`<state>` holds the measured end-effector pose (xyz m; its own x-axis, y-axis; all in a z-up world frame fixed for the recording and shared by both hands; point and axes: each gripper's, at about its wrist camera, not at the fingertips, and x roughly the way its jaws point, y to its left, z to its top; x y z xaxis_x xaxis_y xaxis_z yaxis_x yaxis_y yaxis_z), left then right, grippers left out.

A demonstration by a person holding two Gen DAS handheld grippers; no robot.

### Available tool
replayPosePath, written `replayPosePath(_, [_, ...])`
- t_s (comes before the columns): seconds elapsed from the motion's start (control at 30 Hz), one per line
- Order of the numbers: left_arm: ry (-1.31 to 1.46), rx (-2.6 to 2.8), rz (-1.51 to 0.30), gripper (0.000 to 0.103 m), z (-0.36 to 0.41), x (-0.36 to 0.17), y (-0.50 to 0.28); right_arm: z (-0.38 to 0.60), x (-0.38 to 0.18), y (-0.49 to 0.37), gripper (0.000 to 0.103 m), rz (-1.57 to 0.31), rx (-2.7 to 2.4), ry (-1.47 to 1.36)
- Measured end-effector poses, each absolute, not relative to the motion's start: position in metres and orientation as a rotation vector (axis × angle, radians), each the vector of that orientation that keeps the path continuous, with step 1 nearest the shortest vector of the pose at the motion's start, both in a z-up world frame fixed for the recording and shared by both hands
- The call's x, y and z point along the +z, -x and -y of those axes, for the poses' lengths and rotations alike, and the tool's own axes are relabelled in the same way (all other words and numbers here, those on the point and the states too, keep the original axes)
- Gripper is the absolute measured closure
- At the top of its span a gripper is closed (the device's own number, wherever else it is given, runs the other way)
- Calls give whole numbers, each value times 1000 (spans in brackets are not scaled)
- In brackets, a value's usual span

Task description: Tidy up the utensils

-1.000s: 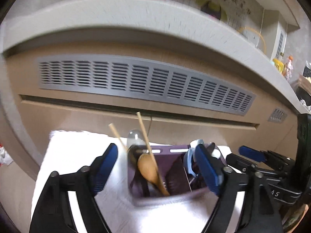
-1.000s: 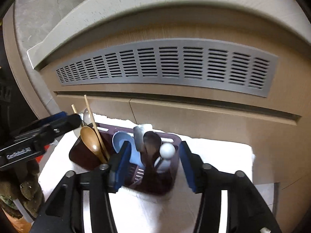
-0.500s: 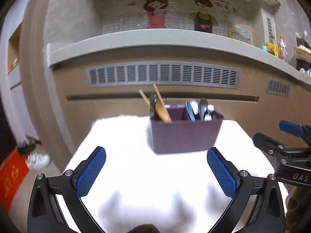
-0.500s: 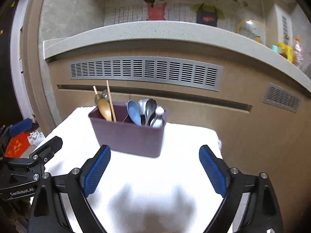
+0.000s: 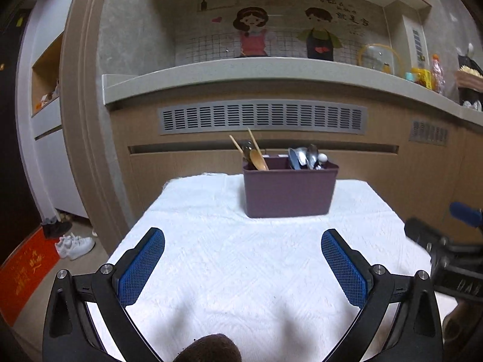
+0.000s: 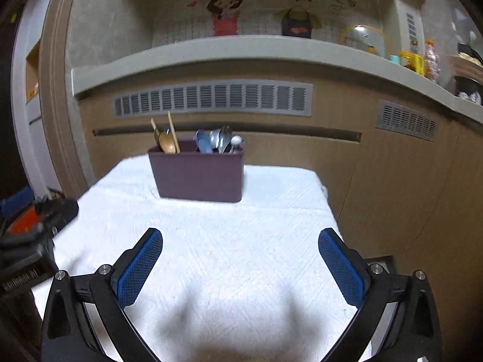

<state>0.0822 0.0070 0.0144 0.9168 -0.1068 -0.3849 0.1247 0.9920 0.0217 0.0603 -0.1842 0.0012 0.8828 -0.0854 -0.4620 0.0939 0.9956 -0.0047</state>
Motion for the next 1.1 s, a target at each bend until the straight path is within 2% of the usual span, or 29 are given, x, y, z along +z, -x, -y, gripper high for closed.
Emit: replayPosePath(1.1, [-48, -134, -413, 0, 1, 14, -78, 189, -3, -56, 1, -491, -95, -13])
